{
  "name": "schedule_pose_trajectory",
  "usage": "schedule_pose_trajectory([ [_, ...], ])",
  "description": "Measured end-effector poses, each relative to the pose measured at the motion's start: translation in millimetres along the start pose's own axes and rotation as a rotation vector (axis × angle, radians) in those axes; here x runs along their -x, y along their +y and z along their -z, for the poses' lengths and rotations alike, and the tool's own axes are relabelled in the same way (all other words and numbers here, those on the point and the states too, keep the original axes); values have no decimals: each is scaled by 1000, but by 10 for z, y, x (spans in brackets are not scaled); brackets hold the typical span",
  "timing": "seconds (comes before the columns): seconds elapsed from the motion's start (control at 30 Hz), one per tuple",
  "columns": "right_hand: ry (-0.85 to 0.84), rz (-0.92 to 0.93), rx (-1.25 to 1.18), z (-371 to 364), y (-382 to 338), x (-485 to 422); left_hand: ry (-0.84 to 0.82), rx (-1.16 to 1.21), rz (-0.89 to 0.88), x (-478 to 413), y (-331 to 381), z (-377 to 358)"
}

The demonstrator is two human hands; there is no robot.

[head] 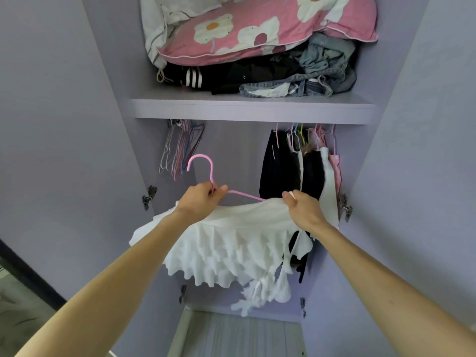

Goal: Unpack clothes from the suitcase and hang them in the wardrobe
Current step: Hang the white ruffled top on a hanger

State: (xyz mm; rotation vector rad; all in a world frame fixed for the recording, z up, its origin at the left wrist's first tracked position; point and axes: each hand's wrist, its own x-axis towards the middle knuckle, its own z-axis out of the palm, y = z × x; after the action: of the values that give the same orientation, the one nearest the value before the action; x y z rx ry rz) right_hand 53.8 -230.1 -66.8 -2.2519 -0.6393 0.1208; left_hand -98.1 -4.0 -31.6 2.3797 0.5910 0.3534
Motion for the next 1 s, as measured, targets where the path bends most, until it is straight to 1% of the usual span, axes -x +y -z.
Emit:
schedule_pose_trajectory([
  [0.07, 74, 71, 75, -12, 4, -12, -6, -72, -19, 17, -78, 10],
  [0.17, 238, 80, 50, 10, 17, -43, -56, -115, -11, 0, -144, 79],
  [0.27, 275, 110, 84, 3, 4, -25, -86, -287, -19, -18, -99, 124],
  [0.3, 261, 137, 91, -9, -21, -23, -62, -307, -29, -26, -62, 117],
  [0.37, 189, 205, 74, -44, -158, -8, -17, -211, -44, -40, 16, 78],
  [0.43, 90, 271, -6, -67, -390, 22, -38, -116, -61, -63, 88, 47],
  [0.47, 32, 267, -86, -77, -493, 49, -69, -94, -65, -62, 103, 34],
  [0.53, -26, 208, -202, -52, -589, 73, -115, -57, -82, -55, 80, 21],
  [0.6, -30, 111, -116, 41, -492, 35, -138, -19, -85, -46, 36, 24],
  [0.63, -62, 35, -73, 76, -370, -1, -137, 10, -75, -52, 5, 30],
  [0.67, -114, -46, -86, 107, -246, -16, -123, 41, -58, -65, -24, 44],
  [0.7, -174, -115, -172, 119, -128, -12, -105, 65, -34, -88, -56, 68],
  [0.77, -268, -234, -445, 68, 61, 52, -69, 99, 20, -110, -100, 143],
  [0.8, -306, -277, -523, 42, 119, 105, -60, 122, 37, -115, -110, 171],
  [0.83, -338, -287, -547, 11, 165, 137, -53, 159, 48, -121, -125, 205],
  [0.9, -349, -264, -500, -33, 253, 161, -51, 218, 59, -123, -163, 252],
  [0.93, -332, -224, -414, -50, 307, 151, -55, 214, 62, -125, -182, 279],
  [1.0, -250, -145, -144, -42, 375, 139, -57, 144, 76, -143, -228, 315],
])
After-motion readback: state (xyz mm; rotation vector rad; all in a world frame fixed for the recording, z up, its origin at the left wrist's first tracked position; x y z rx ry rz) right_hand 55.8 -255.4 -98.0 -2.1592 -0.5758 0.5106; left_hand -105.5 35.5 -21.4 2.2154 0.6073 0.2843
